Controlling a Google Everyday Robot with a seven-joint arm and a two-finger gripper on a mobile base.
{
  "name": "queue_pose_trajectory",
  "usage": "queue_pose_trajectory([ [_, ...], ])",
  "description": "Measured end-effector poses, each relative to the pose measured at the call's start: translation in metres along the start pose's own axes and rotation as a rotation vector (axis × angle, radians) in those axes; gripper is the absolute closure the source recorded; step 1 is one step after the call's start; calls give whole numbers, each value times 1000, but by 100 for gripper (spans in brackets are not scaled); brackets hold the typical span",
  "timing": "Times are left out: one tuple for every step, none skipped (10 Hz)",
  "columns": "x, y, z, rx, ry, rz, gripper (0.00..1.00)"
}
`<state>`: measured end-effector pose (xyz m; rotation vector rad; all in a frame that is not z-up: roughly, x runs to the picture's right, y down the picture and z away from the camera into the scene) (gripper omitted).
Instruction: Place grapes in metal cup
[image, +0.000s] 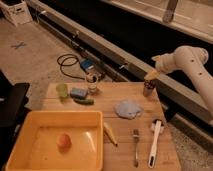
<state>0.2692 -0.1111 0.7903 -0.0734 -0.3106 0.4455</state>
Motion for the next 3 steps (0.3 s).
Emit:
queue_pose_trajectory([
  [0, 0, 0, 0, -1, -1, 27],
  [-3, 0, 1, -2, -3, -3, 27],
  [-3, 0, 1, -1, -3, -3, 27],
])
